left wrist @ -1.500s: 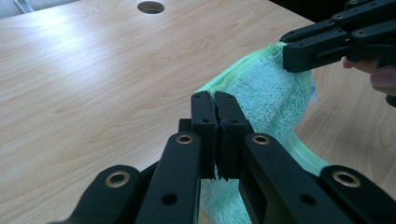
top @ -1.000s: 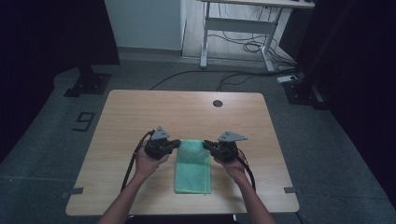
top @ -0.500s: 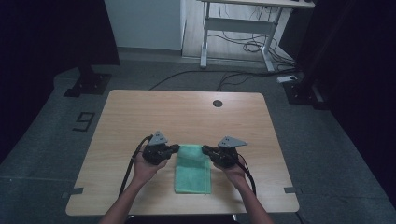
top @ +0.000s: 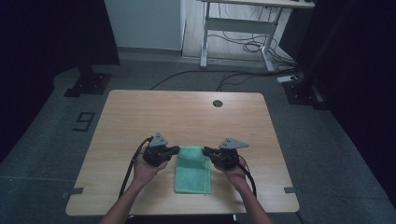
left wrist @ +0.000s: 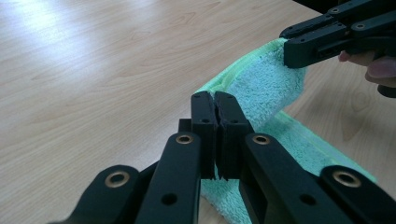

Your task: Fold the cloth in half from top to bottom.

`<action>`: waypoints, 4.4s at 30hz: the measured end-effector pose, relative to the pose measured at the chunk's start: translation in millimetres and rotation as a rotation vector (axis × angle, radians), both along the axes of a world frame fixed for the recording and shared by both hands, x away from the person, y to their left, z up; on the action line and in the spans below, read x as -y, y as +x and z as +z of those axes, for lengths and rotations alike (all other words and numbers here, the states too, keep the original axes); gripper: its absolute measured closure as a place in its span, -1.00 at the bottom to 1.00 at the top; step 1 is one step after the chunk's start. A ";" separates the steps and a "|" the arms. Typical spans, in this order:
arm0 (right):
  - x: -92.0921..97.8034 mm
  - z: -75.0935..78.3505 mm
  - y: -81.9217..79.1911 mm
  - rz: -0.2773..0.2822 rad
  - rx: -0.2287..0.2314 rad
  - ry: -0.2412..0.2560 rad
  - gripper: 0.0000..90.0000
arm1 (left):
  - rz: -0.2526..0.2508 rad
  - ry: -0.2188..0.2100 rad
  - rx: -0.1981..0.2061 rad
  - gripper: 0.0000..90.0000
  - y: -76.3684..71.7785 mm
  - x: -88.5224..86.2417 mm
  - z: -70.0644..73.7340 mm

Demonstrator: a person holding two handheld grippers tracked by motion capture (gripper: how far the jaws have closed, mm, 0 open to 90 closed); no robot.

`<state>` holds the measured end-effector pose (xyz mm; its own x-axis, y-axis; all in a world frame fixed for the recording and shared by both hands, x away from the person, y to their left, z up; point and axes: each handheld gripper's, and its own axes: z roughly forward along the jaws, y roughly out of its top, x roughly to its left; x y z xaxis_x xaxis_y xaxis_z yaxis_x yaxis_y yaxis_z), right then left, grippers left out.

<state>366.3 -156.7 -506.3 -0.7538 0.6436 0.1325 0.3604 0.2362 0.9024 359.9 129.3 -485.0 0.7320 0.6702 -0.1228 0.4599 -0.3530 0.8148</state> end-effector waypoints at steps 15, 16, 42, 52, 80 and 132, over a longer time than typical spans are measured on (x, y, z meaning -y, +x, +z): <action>0.3 -5.9 -25.1 0.034 -0.016 0.008 0.83 | -0.033 -0.019 -0.007 0.95 -27.5 -2.4 -11.0; 0.4 -6.3 -26.5 0.037 -0.017 0.005 0.83 | -0.035 -0.020 -0.006 0.95 -29.6 -2.6 -12.1; 7.5 -25.4 -82.7 0.101 -0.033 0.019 0.83 | -0.090 -0.030 -0.027 0.93 -80.9 -7.1 -35.2; 6.8 -37.2 -90.9 0.129 -0.058 -0.025 0.76 | -0.068 0.040 -0.071 0.85 -78.2 -4.5 -49.7; 12.9 -28.8 -103.1 0.107 -0.044 -0.076 0.14 | -0.115 0.008 -0.071 0.25 -67.9 6.1 -33.8; -20.6 -40.9 -42.1 0.010 -0.122 -0.248 -0.17 | -0.058 0.139 -0.101 0.35 -7.3 36.0 -53.5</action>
<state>324.1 -136.1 -547.3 -0.7487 0.6600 0.0622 0.4591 0.4485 0.7668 352.6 93.2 -538.5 0.7588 0.6426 -0.1062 0.5121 -0.4879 0.7069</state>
